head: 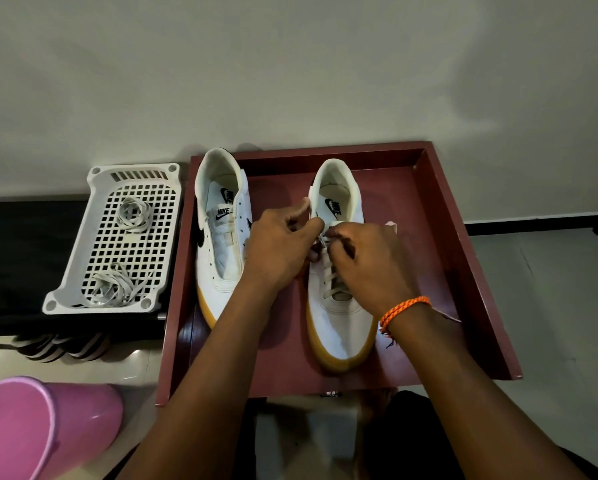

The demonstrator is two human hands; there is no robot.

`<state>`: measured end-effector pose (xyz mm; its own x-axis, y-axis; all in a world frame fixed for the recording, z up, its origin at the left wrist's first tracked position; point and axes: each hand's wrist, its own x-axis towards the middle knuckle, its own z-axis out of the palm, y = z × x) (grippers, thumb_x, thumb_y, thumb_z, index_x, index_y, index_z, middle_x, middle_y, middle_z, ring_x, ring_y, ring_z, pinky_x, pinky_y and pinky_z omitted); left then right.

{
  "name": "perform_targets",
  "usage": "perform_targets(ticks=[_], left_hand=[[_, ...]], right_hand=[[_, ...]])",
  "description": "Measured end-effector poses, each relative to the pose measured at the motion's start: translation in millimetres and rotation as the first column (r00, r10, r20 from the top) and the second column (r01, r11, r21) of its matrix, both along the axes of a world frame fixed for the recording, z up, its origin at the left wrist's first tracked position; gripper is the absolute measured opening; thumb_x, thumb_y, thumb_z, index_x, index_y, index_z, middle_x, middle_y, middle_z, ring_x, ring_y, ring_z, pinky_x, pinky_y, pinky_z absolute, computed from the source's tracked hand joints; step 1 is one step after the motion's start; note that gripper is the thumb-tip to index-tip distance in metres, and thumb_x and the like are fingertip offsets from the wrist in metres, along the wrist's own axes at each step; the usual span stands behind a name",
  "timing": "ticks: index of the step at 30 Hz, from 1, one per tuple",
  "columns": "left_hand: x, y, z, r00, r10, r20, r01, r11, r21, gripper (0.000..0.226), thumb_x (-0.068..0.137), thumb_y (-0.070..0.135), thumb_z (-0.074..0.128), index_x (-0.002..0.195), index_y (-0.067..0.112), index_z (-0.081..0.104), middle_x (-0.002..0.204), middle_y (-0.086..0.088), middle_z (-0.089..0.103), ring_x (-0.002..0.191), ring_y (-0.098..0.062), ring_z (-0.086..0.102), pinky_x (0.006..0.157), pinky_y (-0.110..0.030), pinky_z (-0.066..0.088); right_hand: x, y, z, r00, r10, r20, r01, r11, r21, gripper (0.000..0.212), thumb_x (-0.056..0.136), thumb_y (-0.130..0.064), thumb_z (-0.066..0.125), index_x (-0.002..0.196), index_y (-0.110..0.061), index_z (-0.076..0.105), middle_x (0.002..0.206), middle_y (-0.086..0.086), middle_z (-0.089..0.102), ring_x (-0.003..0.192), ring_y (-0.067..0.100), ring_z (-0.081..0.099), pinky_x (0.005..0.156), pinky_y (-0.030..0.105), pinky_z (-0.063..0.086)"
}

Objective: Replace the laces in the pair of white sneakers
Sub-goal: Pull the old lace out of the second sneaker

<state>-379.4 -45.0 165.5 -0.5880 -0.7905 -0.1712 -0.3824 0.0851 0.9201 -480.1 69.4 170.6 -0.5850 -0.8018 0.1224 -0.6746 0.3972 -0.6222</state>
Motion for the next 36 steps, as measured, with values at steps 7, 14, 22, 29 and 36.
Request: perform_targets(ticks=[7, 14, 22, 29, 36], left_hand=[[-4.0, 2.3, -1.5, 1.000, -0.002, 0.004, 0.002, 1.000, 0.024, 0.049, 0.088, 0.042, 0.062, 0.134, 0.033, 0.073, 0.077, 0.003, 0.079, 0.064, -0.016, 0.077, 0.085, -0.050, 0.064], [-3.8, 0.8, -2.8, 0.998, 0.045, -0.048, -0.042, 0.998, 0.047, 0.030, 0.099, 0.022, 0.066, 0.127, 0.024, 0.077, 0.075, -0.005, 0.078, 0.066, -0.020, 0.075, 0.081, -0.051, 0.065], [-1.4, -0.4, -2.4, 1.000, 0.024, -0.007, -0.023, 0.999, 0.040, 0.033, 0.086, 0.045, 0.063, 0.112, 0.038, 0.080, 0.078, 0.004, 0.079, 0.067, -0.018, 0.077, 0.084, -0.054, 0.064], [0.5, -1.7, -4.1, 1.000, 0.012, -0.014, -0.013, 1.000, -0.015, 0.017, 0.092, 0.042, 0.064, 0.088, 0.057, 0.070, 0.073, 0.001, 0.077, 0.069, -0.018, 0.075, 0.082, -0.055, 0.063], [-5.0, 4.0, -9.5, 0.991, -0.122, 0.055, 0.134, 0.902, -0.410, 0.028, 0.094, 0.042, 0.055, 0.117, 0.036, 0.070, 0.130, 0.004, 0.046, 0.120, -0.018, 0.053, 0.099, -0.047, 0.053]], right_hand=[[-14.3, -0.8, 3.4, 0.992, -0.109, 0.060, 0.112, 0.993, -0.048, 0.026, 0.083, -0.038, 0.055, 0.075, -0.020, 0.072, 0.060, -0.005, 0.065, 0.057, 0.014, 0.062, 0.060, 0.041, 0.054], [-13.9, 2.3, 3.4, 0.989, -0.099, 0.107, 0.106, 0.992, -0.067, 0.029, 0.090, -0.037, 0.052, 0.102, -0.031, 0.078, 0.068, -0.012, 0.068, 0.069, 0.014, 0.067, 0.067, 0.037, 0.057], [-13.1, 1.0, 2.1, 0.996, -0.047, 0.079, 0.048, 0.999, -0.018, 0.025, 0.084, -0.037, 0.057, 0.071, -0.019, 0.069, 0.056, -0.004, 0.062, 0.053, 0.013, 0.059, 0.055, 0.040, 0.053], [-41.3, 9.1, 14.8, 0.919, -0.390, 0.061, 0.393, 0.886, -0.246, 0.022, 0.084, -0.031, 0.055, 0.068, -0.020, 0.066, 0.057, -0.006, 0.061, 0.053, 0.017, 0.060, 0.057, 0.038, 0.053], [-56.6, 18.3, 6.4, 0.923, -0.245, 0.296, 0.301, 0.940, -0.162, 0.054, 0.092, -0.006, 0.055, 0.138, -0.032, 0.065, 0.096, -0.009, 0.074, 0.076, 0.011, 0.073, 0.081, 0.037, 0.062]])
